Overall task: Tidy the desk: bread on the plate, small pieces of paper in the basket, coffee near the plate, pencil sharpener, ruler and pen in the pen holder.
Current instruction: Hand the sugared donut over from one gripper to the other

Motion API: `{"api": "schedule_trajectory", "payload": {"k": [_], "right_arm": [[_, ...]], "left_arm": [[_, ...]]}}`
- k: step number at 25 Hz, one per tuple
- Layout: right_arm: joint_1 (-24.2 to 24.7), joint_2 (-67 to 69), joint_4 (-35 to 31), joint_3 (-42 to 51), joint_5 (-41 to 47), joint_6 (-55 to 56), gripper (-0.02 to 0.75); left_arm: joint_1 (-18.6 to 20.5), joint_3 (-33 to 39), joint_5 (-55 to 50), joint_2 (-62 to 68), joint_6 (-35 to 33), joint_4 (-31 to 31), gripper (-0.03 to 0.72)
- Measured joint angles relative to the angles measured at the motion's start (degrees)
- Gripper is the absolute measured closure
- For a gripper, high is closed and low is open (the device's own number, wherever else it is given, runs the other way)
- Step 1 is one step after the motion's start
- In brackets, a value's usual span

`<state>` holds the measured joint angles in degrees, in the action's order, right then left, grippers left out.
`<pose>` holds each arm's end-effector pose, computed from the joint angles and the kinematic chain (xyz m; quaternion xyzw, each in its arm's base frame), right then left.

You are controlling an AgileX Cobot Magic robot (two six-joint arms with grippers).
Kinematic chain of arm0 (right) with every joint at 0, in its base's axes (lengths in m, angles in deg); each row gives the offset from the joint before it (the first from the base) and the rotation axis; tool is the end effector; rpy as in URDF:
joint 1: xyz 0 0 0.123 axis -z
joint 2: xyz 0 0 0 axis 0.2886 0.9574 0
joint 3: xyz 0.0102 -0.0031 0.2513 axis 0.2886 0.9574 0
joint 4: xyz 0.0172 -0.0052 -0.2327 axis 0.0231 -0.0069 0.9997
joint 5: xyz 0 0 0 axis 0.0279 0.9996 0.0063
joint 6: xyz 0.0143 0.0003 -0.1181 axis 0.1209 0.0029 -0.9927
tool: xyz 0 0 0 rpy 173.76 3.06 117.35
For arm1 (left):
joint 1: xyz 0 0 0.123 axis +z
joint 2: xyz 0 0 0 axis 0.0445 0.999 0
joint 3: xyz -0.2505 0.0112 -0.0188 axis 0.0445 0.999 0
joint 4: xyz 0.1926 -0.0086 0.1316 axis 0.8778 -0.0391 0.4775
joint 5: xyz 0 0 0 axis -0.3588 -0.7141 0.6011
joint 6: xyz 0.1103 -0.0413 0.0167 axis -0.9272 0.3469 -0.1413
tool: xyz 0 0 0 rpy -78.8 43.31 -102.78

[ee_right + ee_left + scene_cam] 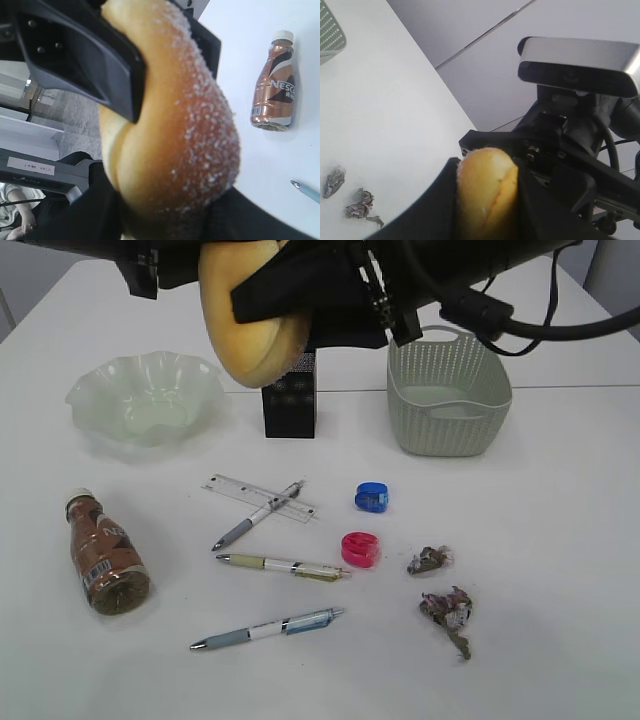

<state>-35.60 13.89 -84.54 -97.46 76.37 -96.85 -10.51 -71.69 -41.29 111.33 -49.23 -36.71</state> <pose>0.2909 0.2083 0.3116 -0.2461 0.7917 0.5288 0.1819 0.3129 -0.1839 0.3141 0.1794 0.7643 -0.5800 0.2177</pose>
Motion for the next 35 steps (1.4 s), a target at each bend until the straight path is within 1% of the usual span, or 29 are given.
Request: {"api": "schedule_trajectory", "payload": {"k": [1, 3, 5, 7, 9, 11, 15, 17, 28, 31, 35], "right_arm": [[0.00, 0.00, 0.00, 0.00, 0.12, 0.53, 0.437], [0.00, 0.00, 0.09, 0.00, 0.40, 3.29, 0.351], [0.00, 0.00, 0.35, 0.00, 0.73, 4.65, 0.225], [0.00, 0.00, 0.35, 0.00, 0.73, 5.32, 0.130], [0.00, 0.00, 0.24, 0.00, 0.97, 5.52, 0.094], [0.00, 0.00, 0.24, 0.00, 0.97, 5.52, 0.096], [0.00, 0.00, 0.47, 0.00, 0.99, 5.52, 0.153], [0.00, 0.00, 0.47, 0.00, 0.99, 5.57, 0.169], [0.00, 0.00, 0.55, 0.00, 1.09, 6.31, 0.183], [0.00, 0.00, 0.55, 0.00, 1.09, 7.57, 0.178], [0.00, 0.00, 0.06, 0.00, 1.09, 9.20, 0.104]], "left_arm": [[0.00, 0.00, -0.11, 0.00, 0.00, 0.00, 0.498], [0.00, 0.00, -0.11, 0.00, 0.00, 0.23, 0.501], [0.00, 0.00, -0.19, 0.00, 0.00, 0.36, 0.502], [-0.13, 0.00, -0.33, 0.10, 0.00, 0.59, 0.504], [-0.24, 0.00, -0.33, 0.21, 0.00, 0.71, 0.507], [-0.24, 0.00, -0.33, 0.21, 0.00, 0.71, 0.508], [-0.24, 0.00, -0.57, 0.21, 0.00, 0.71, 0.510], [-0.24, 0.00, -0.66, 0.21, 0.00, 0.71, 0.510], [-0.24, 0.00, -0.92, 0.21, 0.11, 0.71, 0.512], [-0.24, 0.00, -0.92, 0.21, 0.11, 0.94, 0.512], [-0.24, 0.00, -0.92, 0.21, 0.22, 1.40, 0.512]]}}
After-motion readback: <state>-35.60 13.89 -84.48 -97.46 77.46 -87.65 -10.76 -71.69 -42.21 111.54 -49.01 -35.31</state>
